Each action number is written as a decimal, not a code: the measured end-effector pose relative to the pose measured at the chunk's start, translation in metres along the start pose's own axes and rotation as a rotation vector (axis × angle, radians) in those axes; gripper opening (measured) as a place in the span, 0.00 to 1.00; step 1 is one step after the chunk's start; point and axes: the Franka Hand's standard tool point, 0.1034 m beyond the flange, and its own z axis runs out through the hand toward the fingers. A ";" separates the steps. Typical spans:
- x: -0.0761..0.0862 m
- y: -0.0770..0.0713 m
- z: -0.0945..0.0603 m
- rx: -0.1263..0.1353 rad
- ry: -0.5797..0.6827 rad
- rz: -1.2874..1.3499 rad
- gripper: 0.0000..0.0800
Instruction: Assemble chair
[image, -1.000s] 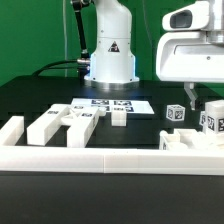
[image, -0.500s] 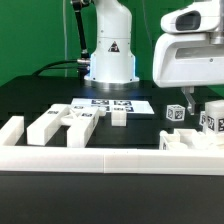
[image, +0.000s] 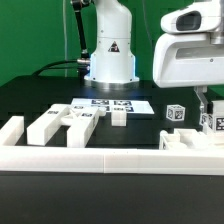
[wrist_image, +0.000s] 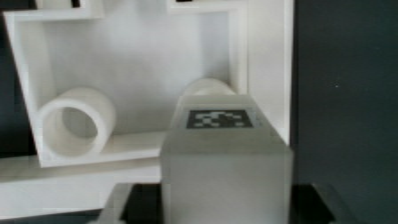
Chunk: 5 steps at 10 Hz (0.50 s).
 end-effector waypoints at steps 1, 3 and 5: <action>0.000 0.000 0.000 0.000 0.000 0.008 0.36; 0.000 0.000 0.000 0.003 -0.001 0.194 0.36; 0.000 0.000 0.001 0.006 -0.002 0.388 0.36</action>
Offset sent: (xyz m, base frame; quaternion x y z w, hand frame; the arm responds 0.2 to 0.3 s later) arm 0.0000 0.0000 0.0000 0.0000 0.0000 0.1938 0.9810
